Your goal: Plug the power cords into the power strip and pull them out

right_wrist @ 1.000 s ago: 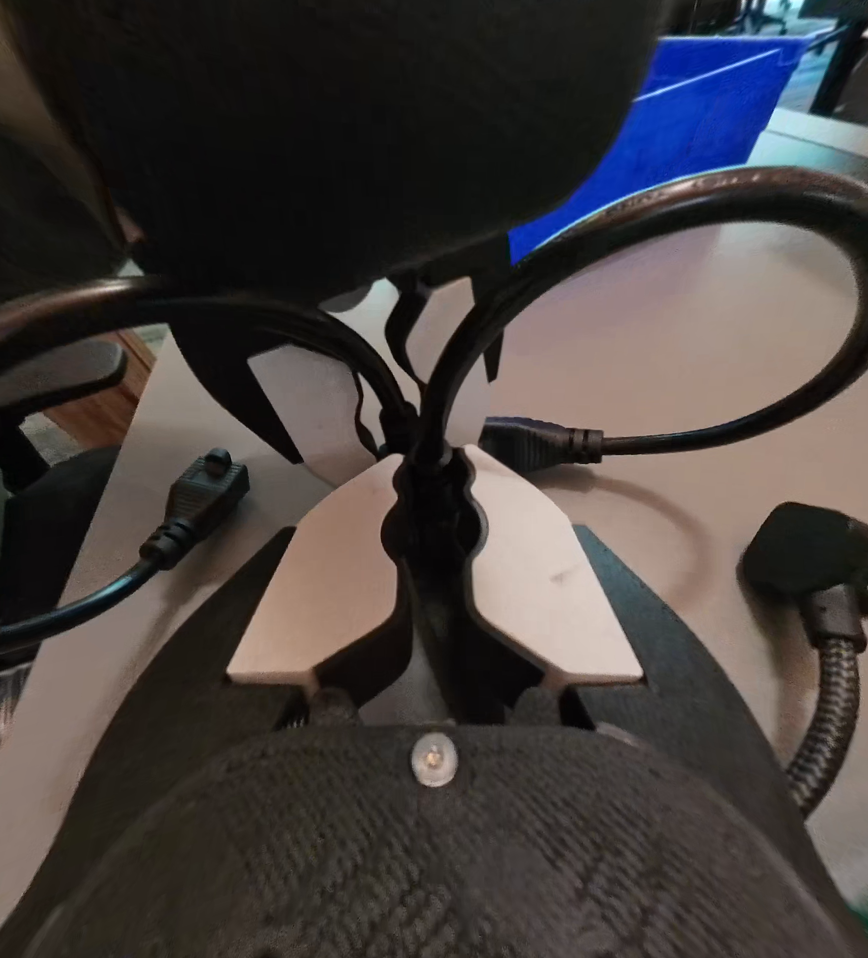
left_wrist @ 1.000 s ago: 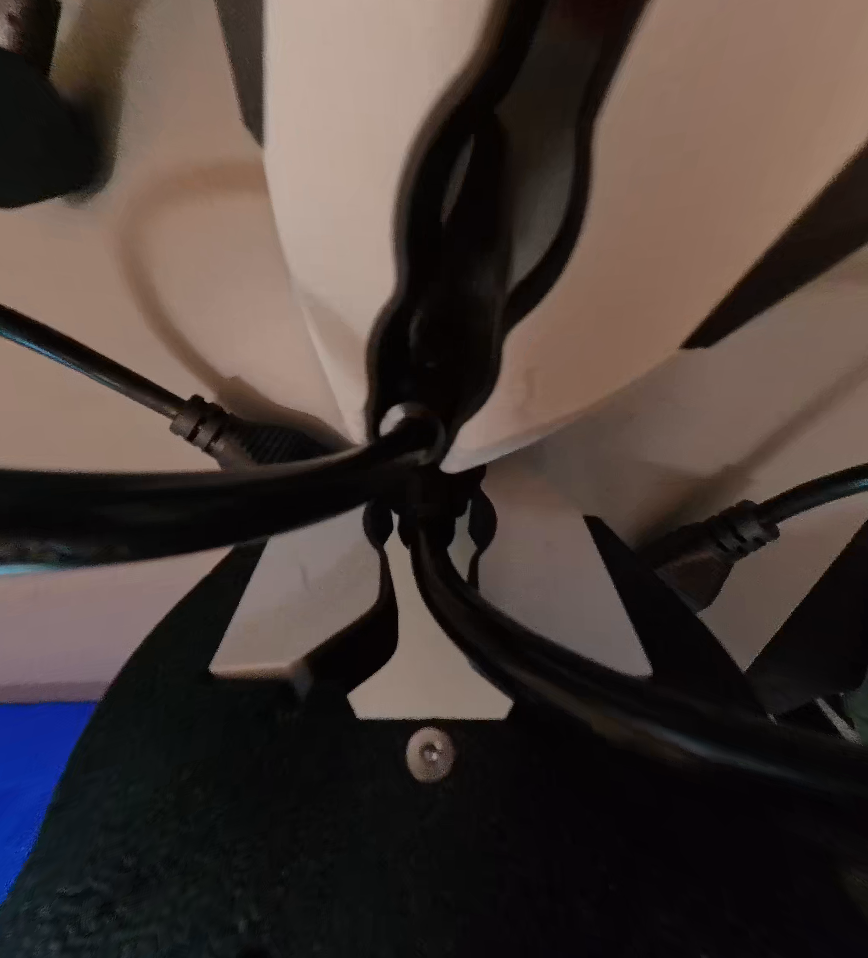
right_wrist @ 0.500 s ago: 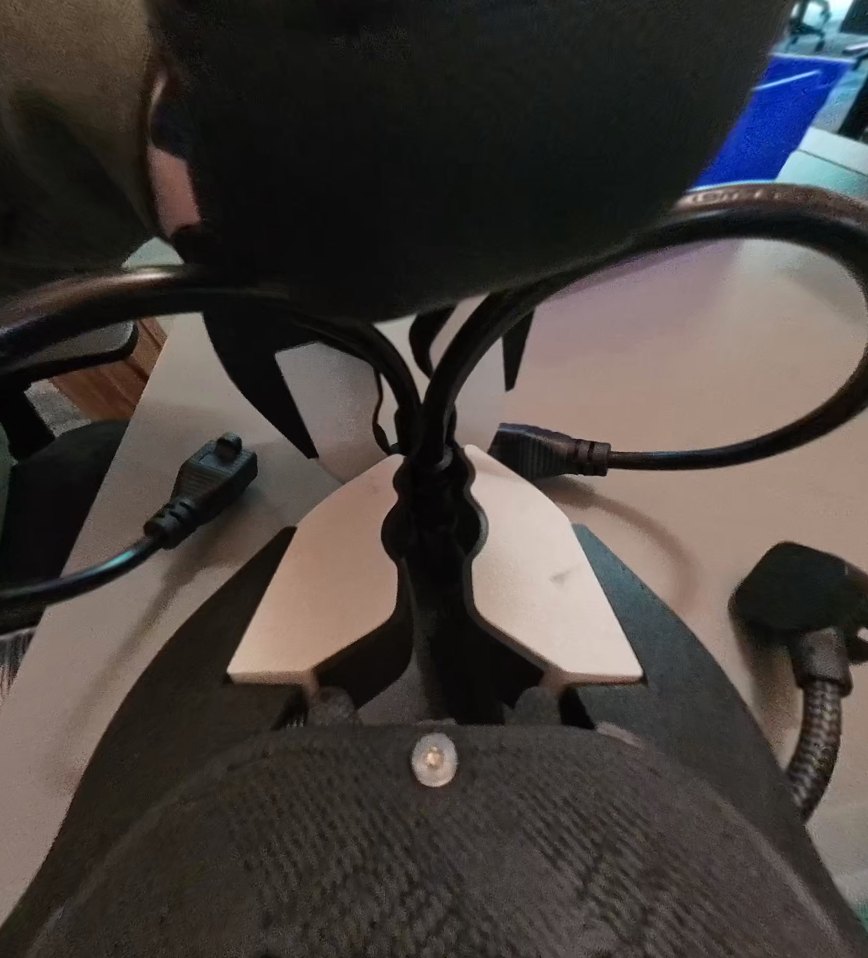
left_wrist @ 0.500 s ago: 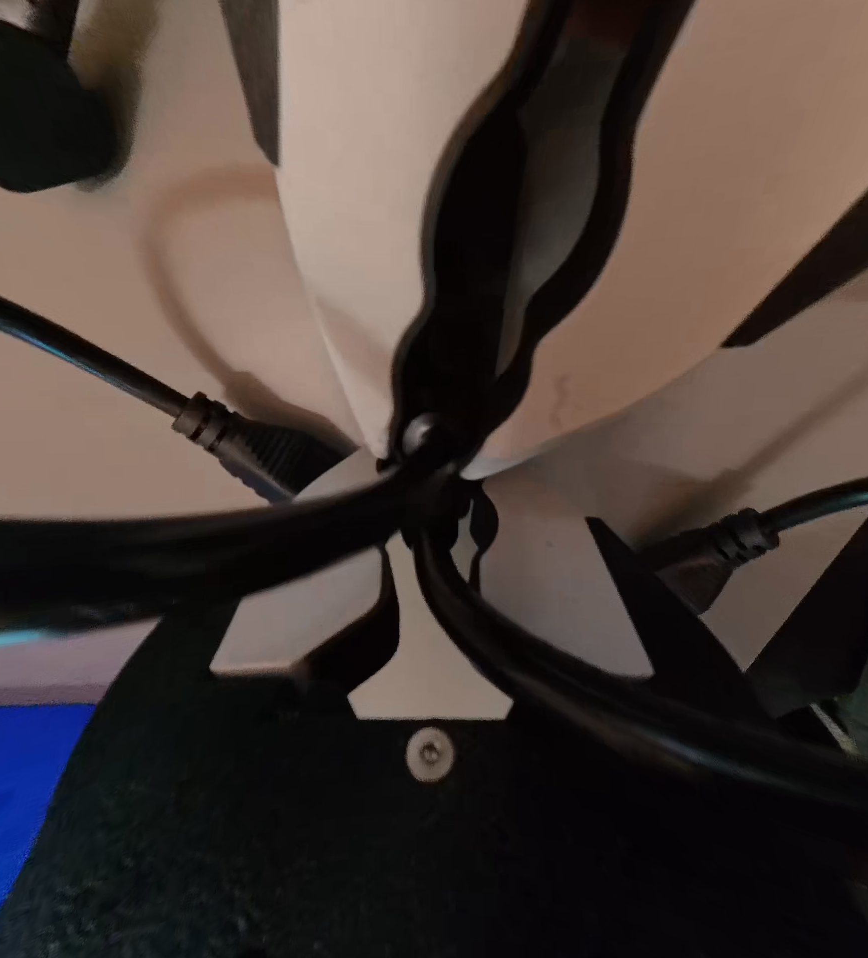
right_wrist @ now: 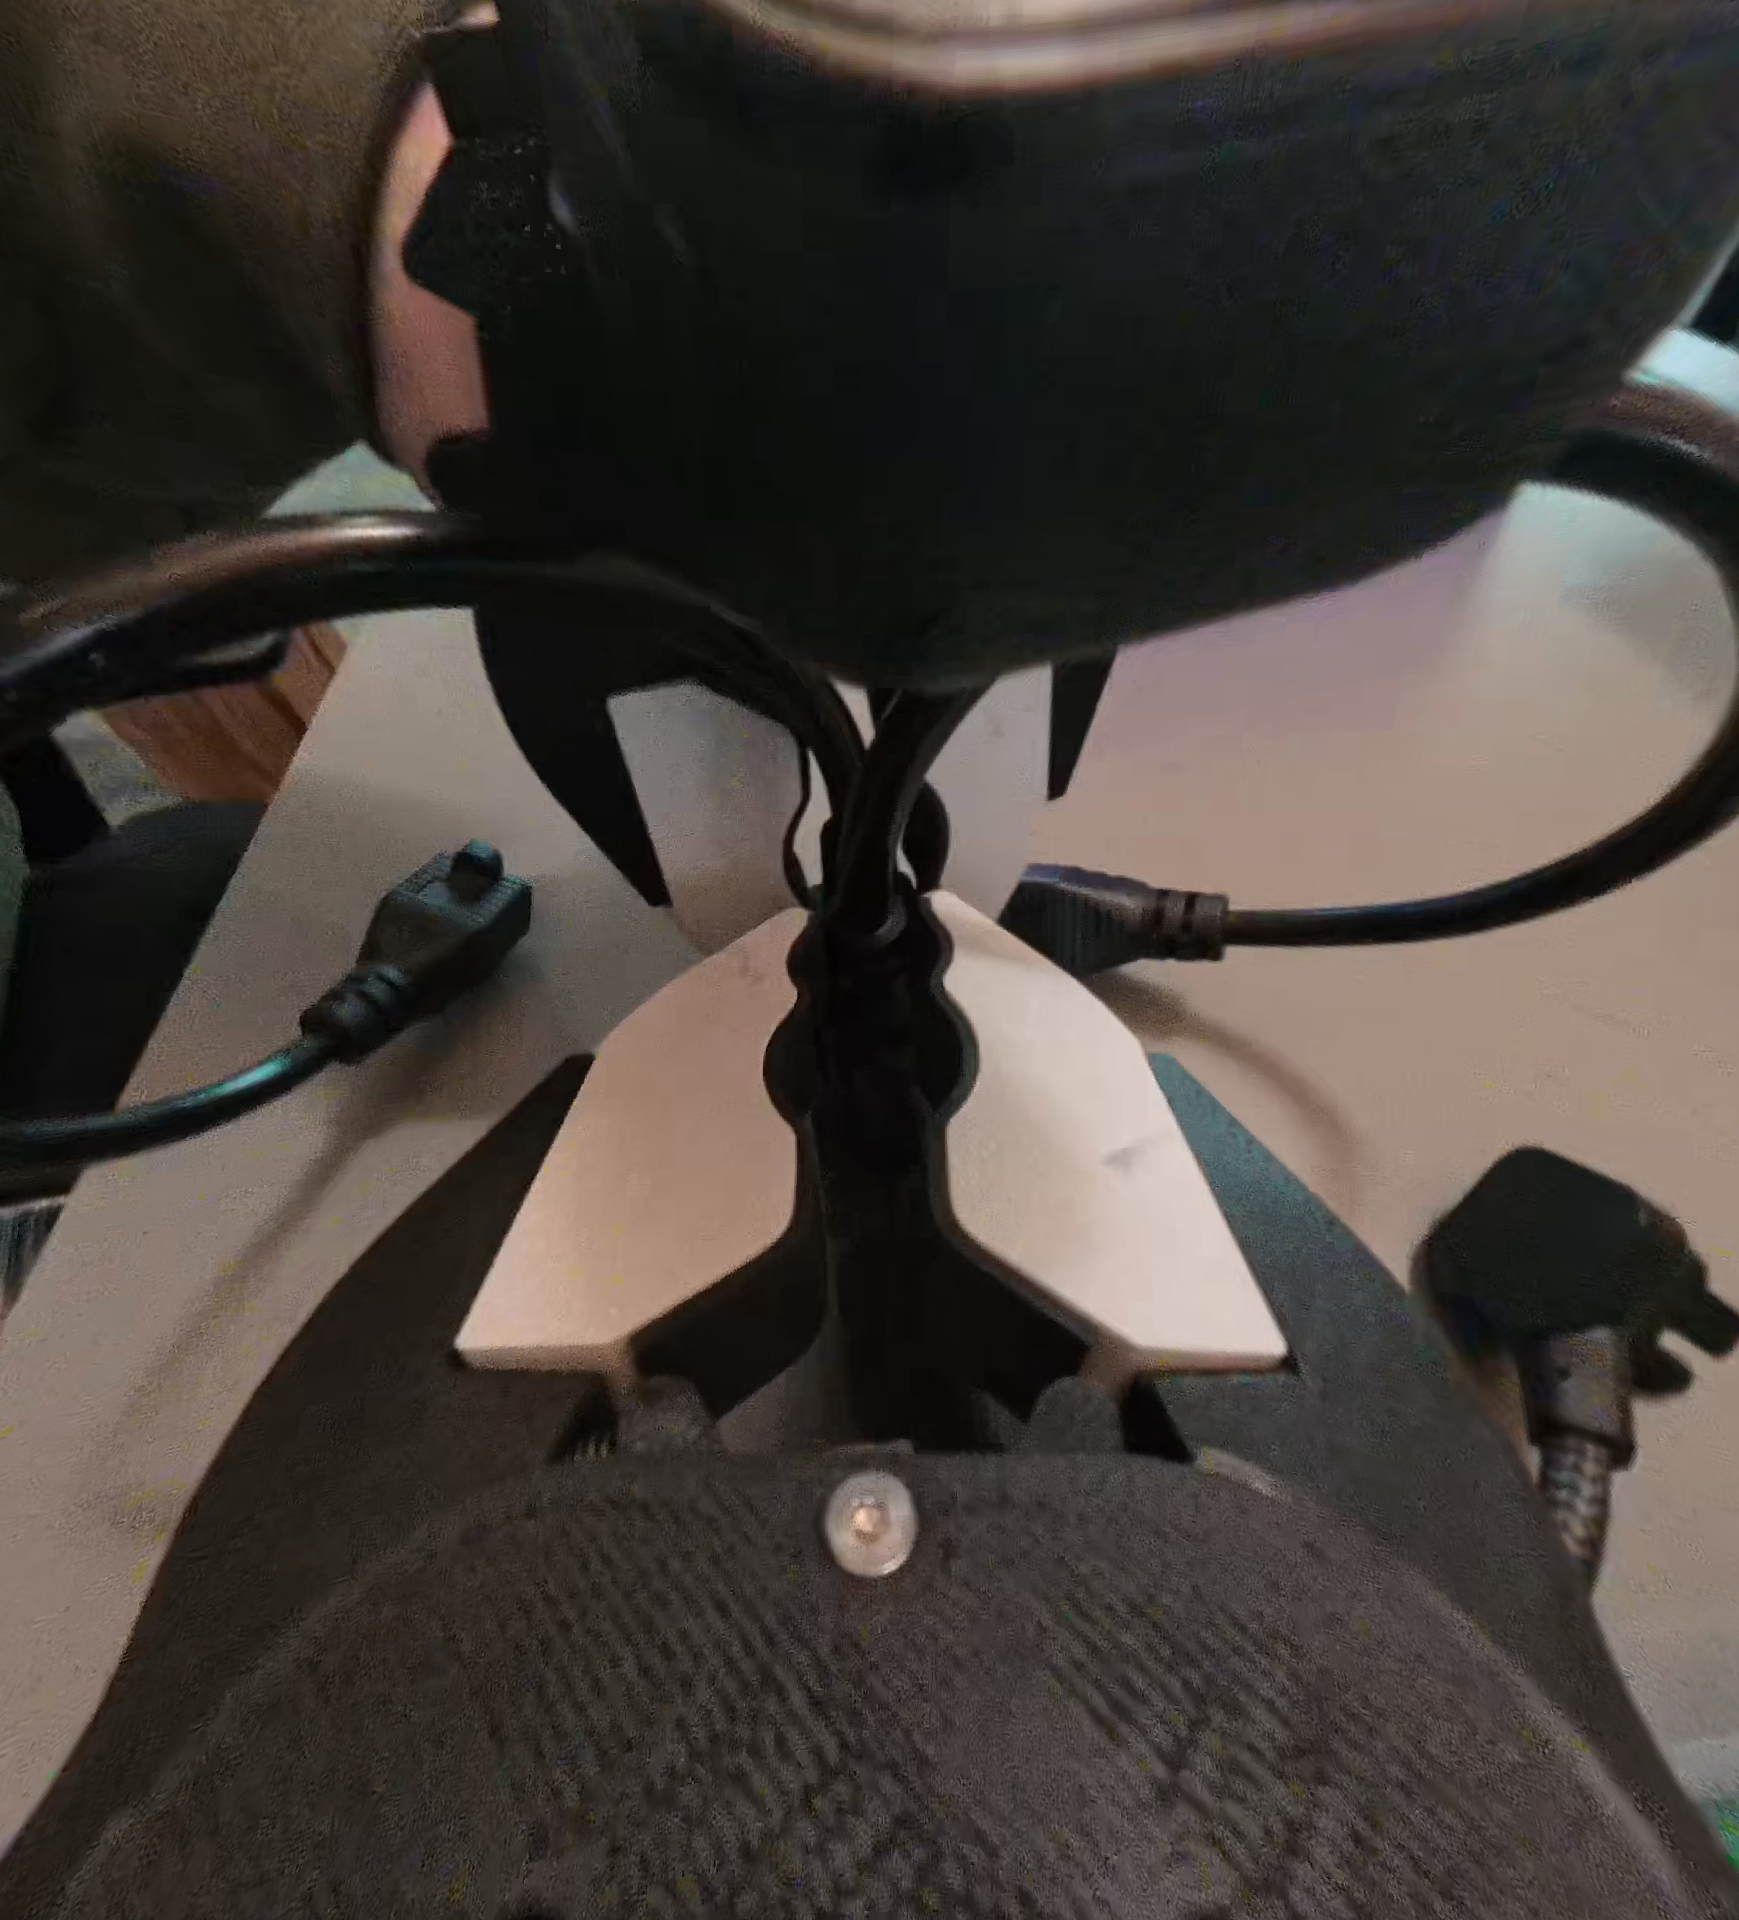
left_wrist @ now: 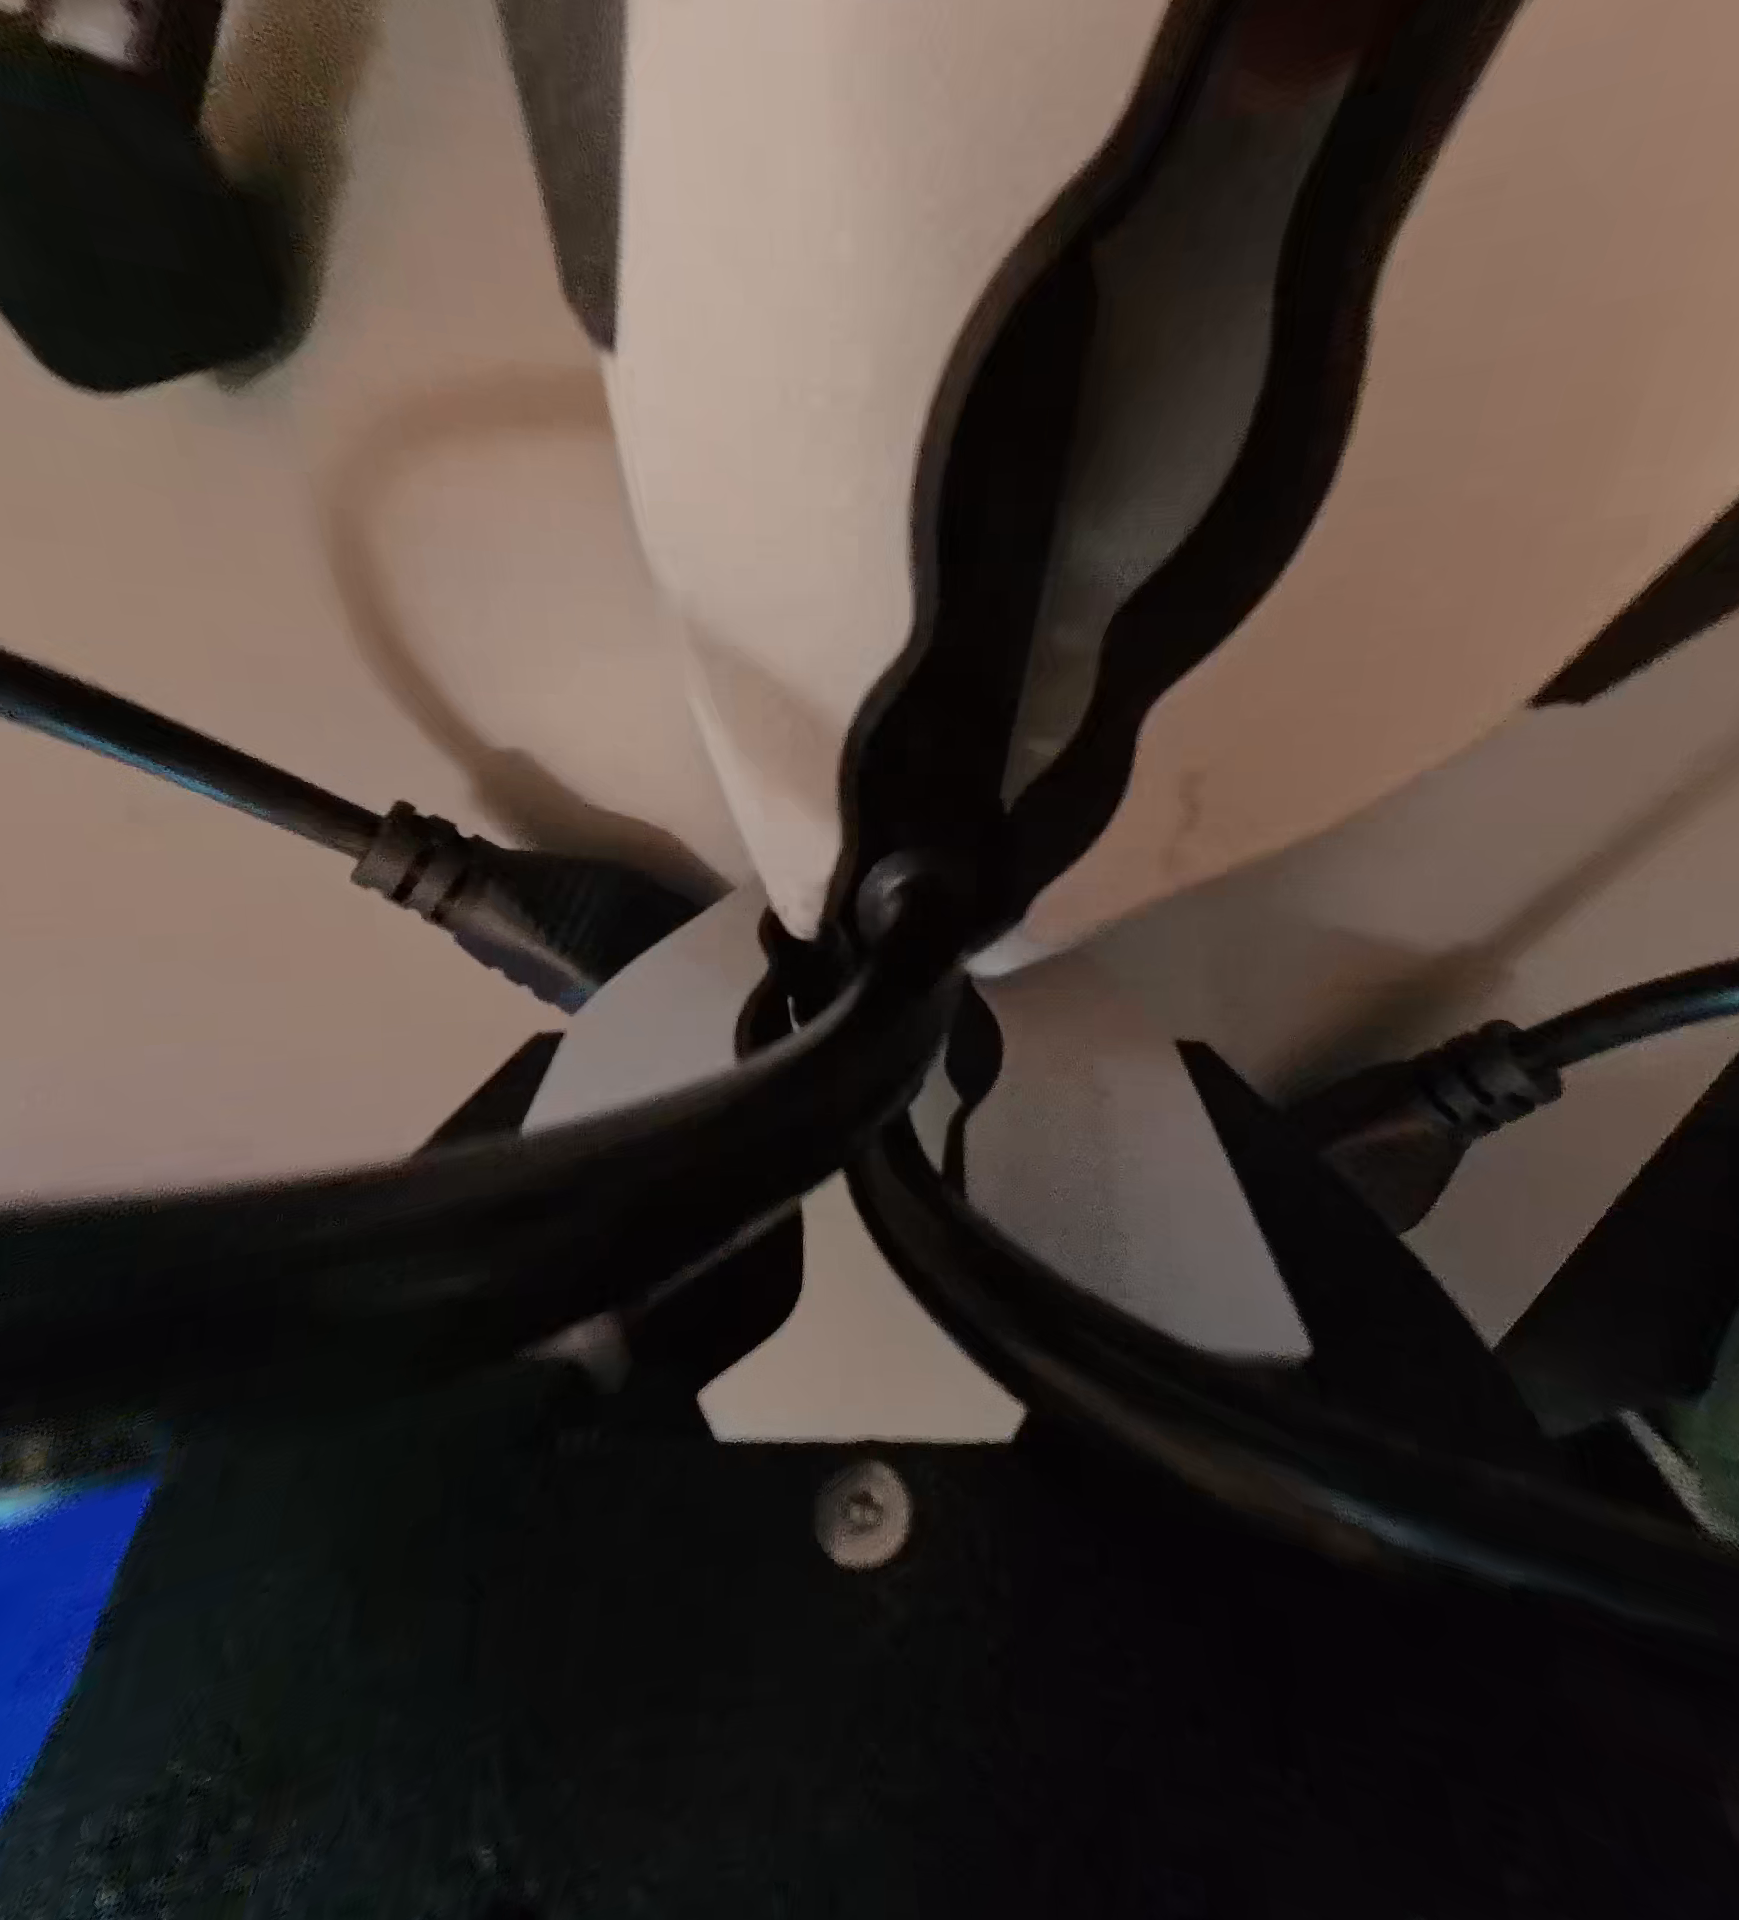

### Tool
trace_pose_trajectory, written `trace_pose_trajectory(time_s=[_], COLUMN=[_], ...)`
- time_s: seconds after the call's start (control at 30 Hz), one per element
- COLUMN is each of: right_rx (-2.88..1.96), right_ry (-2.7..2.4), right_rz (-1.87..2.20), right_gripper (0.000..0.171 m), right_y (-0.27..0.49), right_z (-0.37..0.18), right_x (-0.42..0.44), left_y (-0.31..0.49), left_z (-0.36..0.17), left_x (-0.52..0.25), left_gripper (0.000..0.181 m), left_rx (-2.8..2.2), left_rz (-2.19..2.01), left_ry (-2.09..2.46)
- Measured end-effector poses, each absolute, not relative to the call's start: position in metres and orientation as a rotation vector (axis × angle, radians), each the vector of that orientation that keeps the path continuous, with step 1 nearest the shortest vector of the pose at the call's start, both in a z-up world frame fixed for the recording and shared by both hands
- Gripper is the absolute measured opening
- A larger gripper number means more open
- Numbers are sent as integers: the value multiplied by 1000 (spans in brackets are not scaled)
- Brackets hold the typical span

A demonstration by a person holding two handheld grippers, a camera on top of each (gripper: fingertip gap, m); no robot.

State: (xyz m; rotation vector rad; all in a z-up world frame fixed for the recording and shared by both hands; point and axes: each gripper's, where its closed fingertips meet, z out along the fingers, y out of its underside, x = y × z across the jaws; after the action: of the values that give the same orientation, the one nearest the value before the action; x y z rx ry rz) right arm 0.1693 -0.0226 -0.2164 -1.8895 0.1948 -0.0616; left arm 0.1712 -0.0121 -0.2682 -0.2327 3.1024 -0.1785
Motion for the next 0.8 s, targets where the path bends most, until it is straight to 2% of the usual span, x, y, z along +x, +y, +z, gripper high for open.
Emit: trace_pose_trajectory(time_s=[0.47, 0.8], right_rx=[-1761, -1848], right_ry=[332, 209], right_rz=[35, -28], right_gripper=[14, 14], right_y=[-19, -19], right_z=[-210, -211], right_x=[182, 173], left_y=[-9, -10], left_z=[-267, -268], left_x=[172, 171], left_gripper=[26, 25], left_rx=[-284, -246], left_rz=[-223, -157], left_ry=[3102, 3108])
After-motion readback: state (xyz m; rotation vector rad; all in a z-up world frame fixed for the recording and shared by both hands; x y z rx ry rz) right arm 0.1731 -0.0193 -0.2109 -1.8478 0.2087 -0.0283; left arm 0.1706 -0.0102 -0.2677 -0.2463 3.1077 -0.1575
